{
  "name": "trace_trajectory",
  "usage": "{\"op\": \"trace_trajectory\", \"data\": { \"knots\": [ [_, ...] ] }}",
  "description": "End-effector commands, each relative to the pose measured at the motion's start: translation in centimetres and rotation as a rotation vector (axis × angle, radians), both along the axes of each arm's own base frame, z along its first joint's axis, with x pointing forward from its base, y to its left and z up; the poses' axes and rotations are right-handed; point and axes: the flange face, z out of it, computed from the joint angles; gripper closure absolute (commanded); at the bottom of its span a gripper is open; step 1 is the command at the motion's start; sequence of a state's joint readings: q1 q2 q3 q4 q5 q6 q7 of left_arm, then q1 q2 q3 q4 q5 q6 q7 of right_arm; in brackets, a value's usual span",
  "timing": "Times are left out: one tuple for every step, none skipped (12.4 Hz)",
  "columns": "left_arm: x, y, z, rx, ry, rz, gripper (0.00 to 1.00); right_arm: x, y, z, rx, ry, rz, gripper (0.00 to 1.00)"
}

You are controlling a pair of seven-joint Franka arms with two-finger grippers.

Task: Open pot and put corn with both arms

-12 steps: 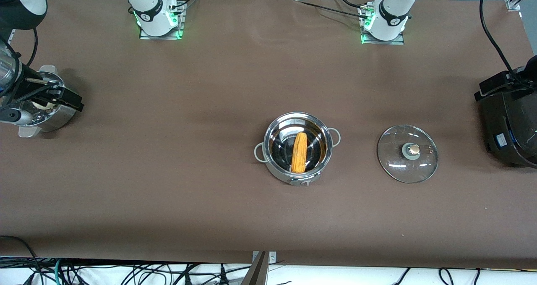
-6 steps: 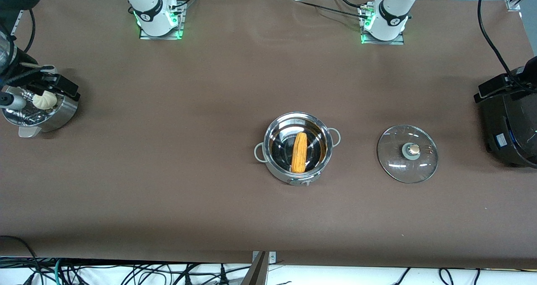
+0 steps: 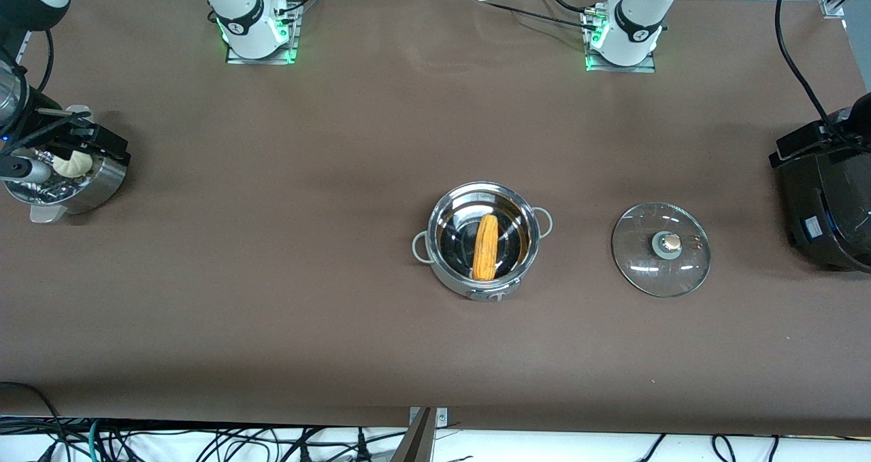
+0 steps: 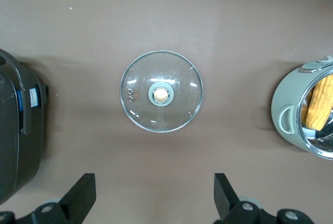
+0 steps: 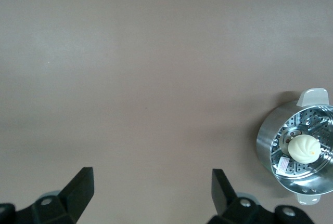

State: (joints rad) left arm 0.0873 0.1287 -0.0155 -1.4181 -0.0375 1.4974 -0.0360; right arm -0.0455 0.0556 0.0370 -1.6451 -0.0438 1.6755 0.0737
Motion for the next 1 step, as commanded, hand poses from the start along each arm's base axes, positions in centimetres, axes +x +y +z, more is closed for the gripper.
{"op": "trace_trajectory", "data": {
  "knots": [
    [0.33,0.19,0.56,0.027,-0.003,0.011,0.0,0.24,-0.32,0.81,0.011,-0.012,0.012,0.0]
  ]
}}
